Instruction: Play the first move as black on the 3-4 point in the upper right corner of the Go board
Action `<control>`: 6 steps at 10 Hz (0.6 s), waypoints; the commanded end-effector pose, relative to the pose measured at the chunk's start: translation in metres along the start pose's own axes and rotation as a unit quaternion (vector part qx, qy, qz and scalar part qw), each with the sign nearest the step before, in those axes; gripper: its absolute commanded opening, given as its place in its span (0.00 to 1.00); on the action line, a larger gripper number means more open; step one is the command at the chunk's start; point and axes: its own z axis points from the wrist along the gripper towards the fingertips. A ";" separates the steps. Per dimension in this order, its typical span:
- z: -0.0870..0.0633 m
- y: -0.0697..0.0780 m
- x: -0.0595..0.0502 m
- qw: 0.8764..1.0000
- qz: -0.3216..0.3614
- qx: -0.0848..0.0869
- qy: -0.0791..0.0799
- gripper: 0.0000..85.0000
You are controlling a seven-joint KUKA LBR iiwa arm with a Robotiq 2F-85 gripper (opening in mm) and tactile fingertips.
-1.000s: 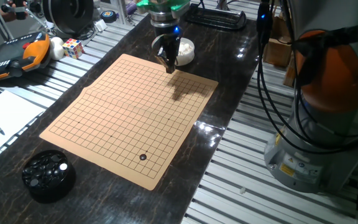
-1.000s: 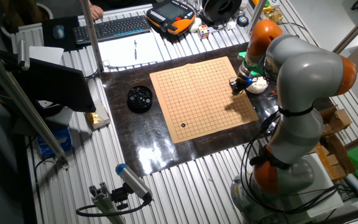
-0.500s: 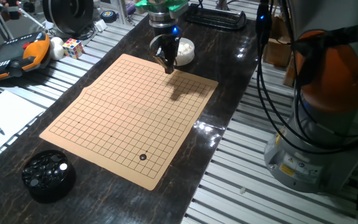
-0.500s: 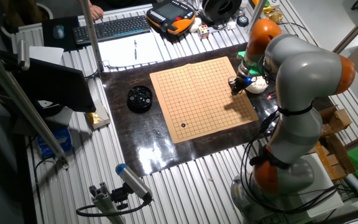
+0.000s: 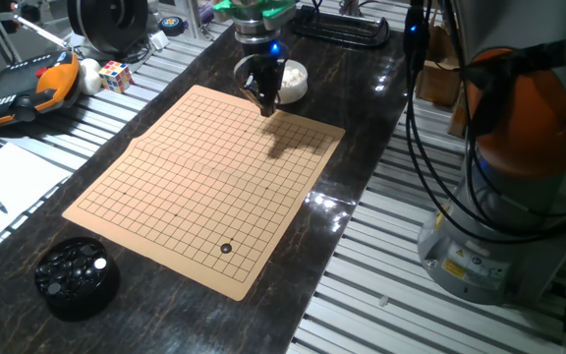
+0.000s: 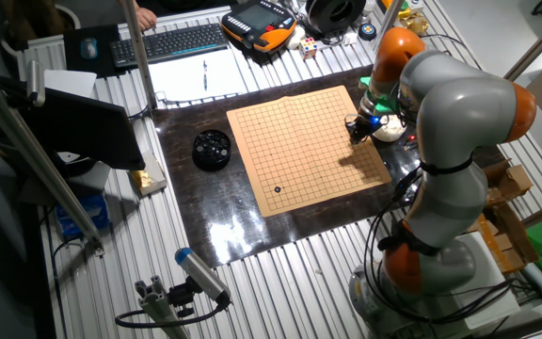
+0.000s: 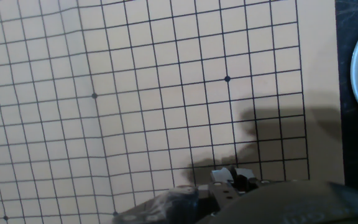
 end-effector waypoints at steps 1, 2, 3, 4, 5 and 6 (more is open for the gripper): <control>0.000 0.000 0.000 1.000 -0.001 0.003 -0.006 0.02; 0.000 0.000 0.000 1.000 0.002 0.011 -0.010 0.02; 0.000 0.000 0.000 1.000 0.004 0.013 -0.010 0.02; 0.000 0.000 0.000 1.000 0.011 0.018 -0.008 0.02; 0.000 0.000 0.000 1.000 0.010 0.025 -0.004 0.02; 0.000 0.000 0.000 1.000 0.010 0.026 -0.006 0.02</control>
